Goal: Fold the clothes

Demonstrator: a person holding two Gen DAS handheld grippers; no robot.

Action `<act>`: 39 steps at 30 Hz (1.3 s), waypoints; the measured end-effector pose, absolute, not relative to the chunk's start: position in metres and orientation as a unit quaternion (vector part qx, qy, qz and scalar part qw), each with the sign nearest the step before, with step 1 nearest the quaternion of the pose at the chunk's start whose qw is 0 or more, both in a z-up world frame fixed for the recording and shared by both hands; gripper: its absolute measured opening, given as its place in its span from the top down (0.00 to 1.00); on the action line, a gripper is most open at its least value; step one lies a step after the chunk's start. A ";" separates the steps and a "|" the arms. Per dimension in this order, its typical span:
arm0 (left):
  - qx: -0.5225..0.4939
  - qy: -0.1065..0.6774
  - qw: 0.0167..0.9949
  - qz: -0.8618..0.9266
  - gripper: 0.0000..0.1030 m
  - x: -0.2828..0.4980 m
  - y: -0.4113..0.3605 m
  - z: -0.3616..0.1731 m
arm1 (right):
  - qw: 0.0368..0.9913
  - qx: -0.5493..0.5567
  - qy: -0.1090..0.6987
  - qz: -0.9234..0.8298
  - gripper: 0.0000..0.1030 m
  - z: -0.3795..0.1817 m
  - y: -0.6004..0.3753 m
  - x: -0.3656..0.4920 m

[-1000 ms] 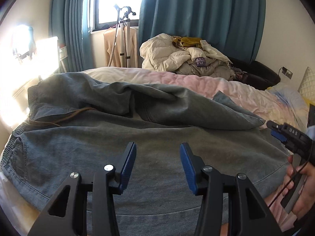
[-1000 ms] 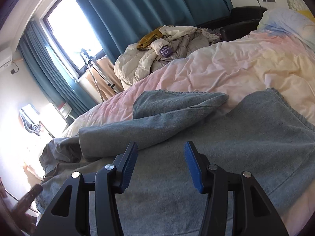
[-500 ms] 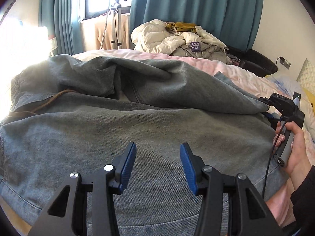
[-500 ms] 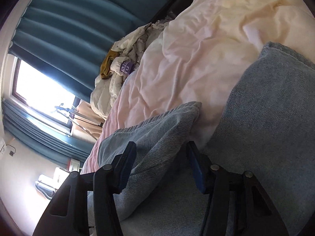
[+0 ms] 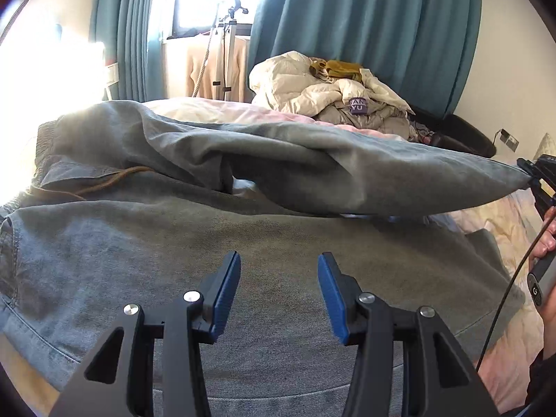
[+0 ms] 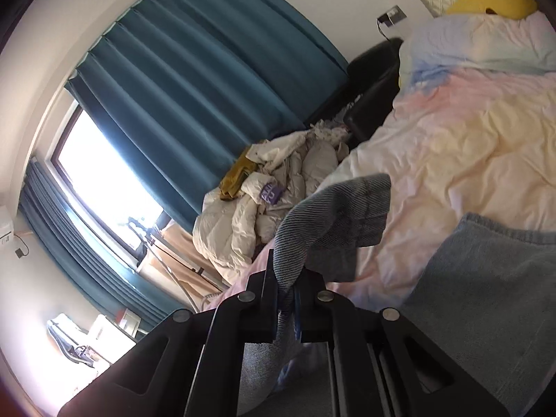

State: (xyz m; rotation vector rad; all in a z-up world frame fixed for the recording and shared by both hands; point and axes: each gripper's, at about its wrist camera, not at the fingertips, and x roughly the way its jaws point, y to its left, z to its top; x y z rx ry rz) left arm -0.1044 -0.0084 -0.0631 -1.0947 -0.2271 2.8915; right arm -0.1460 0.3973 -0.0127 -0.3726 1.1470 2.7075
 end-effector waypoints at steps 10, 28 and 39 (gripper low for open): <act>-0.345 -0.083 0.003 0.935 0.54 -0.101 -0.017 -0.057 | 0.174 -0.134 0.369 0.903 0.95 0.032 0.436 -0.216; -0.362 -0.050 0.041 0.930 0.54 -0.152 0.013 -0.074 | 0.111 -0.330 0.248 0.904 0.54 -0.139 0.468 -0.384; -0.375 -0.077 0.015 0.924 0.54 -0.126 -0.010 -0.076 | 0.072 -0.366 0.427 0.823 0.46 -0.159 0.479 -0.249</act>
